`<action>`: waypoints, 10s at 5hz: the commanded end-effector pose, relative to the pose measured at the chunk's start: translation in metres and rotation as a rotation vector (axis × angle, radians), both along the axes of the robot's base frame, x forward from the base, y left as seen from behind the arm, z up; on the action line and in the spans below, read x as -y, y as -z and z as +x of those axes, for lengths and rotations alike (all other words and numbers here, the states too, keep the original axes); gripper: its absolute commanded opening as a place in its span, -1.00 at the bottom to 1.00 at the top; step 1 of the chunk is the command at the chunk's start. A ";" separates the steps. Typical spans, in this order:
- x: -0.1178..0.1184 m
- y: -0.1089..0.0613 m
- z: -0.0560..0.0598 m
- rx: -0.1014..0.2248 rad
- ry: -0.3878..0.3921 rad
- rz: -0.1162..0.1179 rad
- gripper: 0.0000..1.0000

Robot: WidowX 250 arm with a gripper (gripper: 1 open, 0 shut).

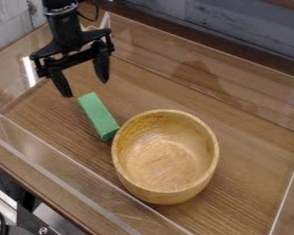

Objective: Put the green block in the brown bowl

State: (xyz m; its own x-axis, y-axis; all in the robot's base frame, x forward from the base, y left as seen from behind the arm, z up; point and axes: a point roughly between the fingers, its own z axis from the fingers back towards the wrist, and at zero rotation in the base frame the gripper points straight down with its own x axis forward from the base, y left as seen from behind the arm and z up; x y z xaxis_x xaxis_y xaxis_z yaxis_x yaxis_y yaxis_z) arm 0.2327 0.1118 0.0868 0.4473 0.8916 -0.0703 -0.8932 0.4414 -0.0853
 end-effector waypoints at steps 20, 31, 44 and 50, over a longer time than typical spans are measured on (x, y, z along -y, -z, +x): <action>0.015 0.037 0.018 0.052 -0.147 -0.019 1.00; 0.052 0.010 0.013 0.009 -0.106 0.005 -1.00; 0.133 0.005 -0.011 0.062 0.278 -0.008 -1.00; 0.132 0.003 -0.018 0.078 0.329 -0.030 -1.00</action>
